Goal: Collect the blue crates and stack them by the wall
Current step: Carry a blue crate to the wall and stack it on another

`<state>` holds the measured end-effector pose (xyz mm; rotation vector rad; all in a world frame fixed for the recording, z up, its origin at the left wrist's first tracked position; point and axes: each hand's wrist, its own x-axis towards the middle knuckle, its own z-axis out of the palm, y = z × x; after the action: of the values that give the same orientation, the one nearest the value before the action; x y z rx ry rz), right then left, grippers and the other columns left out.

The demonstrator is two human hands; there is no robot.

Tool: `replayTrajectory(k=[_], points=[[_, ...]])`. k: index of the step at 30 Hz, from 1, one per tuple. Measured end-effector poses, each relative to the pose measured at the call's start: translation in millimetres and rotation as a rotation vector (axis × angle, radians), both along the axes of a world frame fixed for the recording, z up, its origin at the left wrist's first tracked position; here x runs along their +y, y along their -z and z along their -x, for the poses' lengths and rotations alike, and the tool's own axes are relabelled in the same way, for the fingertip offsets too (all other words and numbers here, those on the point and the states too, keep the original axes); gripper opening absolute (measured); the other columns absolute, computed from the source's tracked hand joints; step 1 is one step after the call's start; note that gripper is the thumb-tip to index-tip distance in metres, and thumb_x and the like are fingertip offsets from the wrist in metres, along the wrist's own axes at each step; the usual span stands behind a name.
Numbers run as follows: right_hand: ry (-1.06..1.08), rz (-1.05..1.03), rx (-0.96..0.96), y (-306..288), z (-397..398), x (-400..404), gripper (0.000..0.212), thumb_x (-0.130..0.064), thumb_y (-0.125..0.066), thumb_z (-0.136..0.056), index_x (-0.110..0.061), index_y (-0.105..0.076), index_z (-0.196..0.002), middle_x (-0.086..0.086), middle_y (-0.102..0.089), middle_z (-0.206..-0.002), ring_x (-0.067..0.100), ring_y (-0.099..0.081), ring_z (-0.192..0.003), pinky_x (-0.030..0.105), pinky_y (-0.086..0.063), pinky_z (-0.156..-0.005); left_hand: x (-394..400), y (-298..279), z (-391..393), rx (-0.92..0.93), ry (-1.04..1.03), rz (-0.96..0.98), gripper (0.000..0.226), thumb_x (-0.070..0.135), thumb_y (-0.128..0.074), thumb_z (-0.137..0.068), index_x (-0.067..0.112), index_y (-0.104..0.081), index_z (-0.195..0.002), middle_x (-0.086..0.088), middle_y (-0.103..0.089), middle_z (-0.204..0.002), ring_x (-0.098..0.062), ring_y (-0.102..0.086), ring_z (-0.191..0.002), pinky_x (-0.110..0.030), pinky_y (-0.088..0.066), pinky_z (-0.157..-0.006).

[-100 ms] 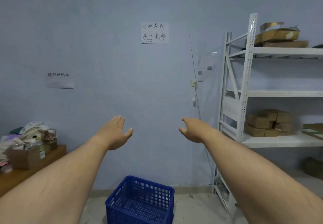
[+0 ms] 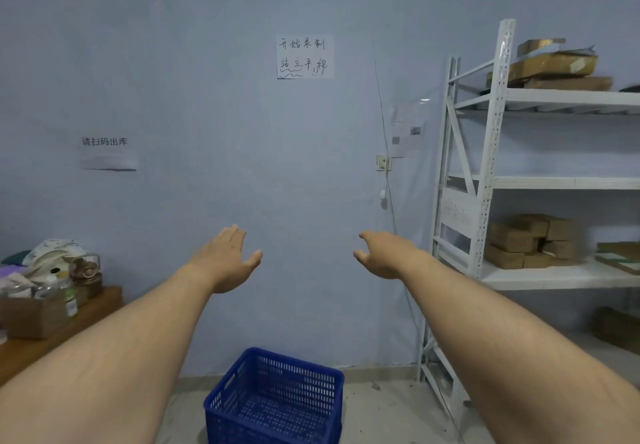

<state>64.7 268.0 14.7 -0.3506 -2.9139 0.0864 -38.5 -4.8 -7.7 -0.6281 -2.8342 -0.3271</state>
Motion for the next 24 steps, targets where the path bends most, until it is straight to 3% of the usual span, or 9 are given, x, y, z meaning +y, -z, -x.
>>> replayTrajectory(k=[9, 13, 15, 17, 19, 21, 24], points=[[0.086, 0.021, 0.025, -15.8, 116.2, -4.7, 0.054, -0.041, -0.037, -0.100, -0.014, -0.034, -0.147, 0.012, -0.044, -0.149, 0.030, -0.045, -0.132, 0.042, -0.040, -0.104, -3.3, -10.7, 158.1, -0.068, -0.010, 0.018, 0.080, 0.057, -0.038, -0.090, 0.010, -0.019, -0.152, -0.012, -0.023, -0.160, -0.028, -0.022, -0.147, -0.047, -0.024, -0.117], [0.098, 0.064, 0.010, 5.4, 158.7, 9.2, 0.043, -0.030, -0.040, -0.100, -0.013, -0.048, -0.139, 0.010, -0.049, -0.144, 0.029, -0.048, -0.130, 0.039, -0.040, -0.104, 23.1, 0.9, 200.6, -0.099, 0.078, 0.001, 0.079, 0.053, -0.043, -0.089, 0.012, -0.019, -0.152, -0.010, -0.024, -0.159, -0.028, -0.025, -0.146, -0.045, -0.026, -0.116], [0.081, 0.083, -0.019, 21.3, 188.0, 18.3, 0.034, -0.019, -0.046, -0.097, -0.010, -0.063, -0.124, 0.010, -0.060, -0.133, 0.029, -0.056, -0.121, 0.035, -0.045, -0.099, 35.9, 14.7, 223.9, -0.165, 0.091, 0.028, 0.080, 0.053, -0.044, -0.088, 0.014, -0.016, -0.153, -0.010, -0.026, -0.159, -0.029, -0.028, -0.145, -0.045, -0.027, -0.116], [0.081, 0.110, -0.023, 36.5, 222.6, 30.6, 0.026, -0.021, -0.051, -0.095, -0.005, -0.070, -0.100, 0.014, -0.070, -0.110, 0.031, -0.063, -0.102, 0.032, -0.048, -0.082, 46.6, 29.0, 252.6, -0.224, 0.064, 0.065, 0.076, 0.049, -0.045, -0.090, 0.013, -0.019, -0.152, -0.011, -0.032, -0.156, -0.030, -0.035, -0.141, -0.042, -0.031, -0.113], [0.088, 0.178, -0.007, 52.7, 255.3, 40.9, 0.034, -0.029, -0.053, -0.095, -0.001, -0.063, -0.079, 0.022, -0.068, -0.091, 0.030, -0.059, -0.080, 0.031, -0.041, -0.068, 56.7, 40.0, 278.4, -0.240, 0.041, 0.095, 0.054, 0.037, -0.047, -0.092, 0.006, -0.044, -0.136, -0.015, -0.051, -0.141, -0.031, -0.052, -0.124, -0.036, -0.043, -0.100], [0.082, 0.281, 0.007, 76.4, 291.5, 53.2, 0.042, -0.030, -0.053, -0.095, 0.009, -0.060, -0.080, 0.026, -0.069, -0.094, 0.029, -0.055, -0.073, 0.031, -0.038, -0.065, 69.8, 53.7, 300.3, -0.238, 0.021, 0.097, 0.032, 0.025, -0.047, -0.093, 0.000, -0.061, -0.106, -0.021, -0.064, -0.120, -0.033, -0.061, -0.103, -0.035, -0.047, -0.084], [0.034, 0.517, 0.005, 123.6, 341.8, 66.3, 0.022, -0.018, -0.057, -0.093, 0.001, -0.067, -0.089, 0.016, -0.071, -0.097, 0.028, -0.063, -0.088, 0.026, -0.040, -0.069, 84.9, 88.2, 328.9, -0.289, -0.072, 0.059, 0.042, 0.021, -0.040, -0.098, -0.014, -0.058, -0.112, -0.030, -0.061, -0.122, -0.040, -0.059, -0.113, -0.039, -0.047, -0.090]])
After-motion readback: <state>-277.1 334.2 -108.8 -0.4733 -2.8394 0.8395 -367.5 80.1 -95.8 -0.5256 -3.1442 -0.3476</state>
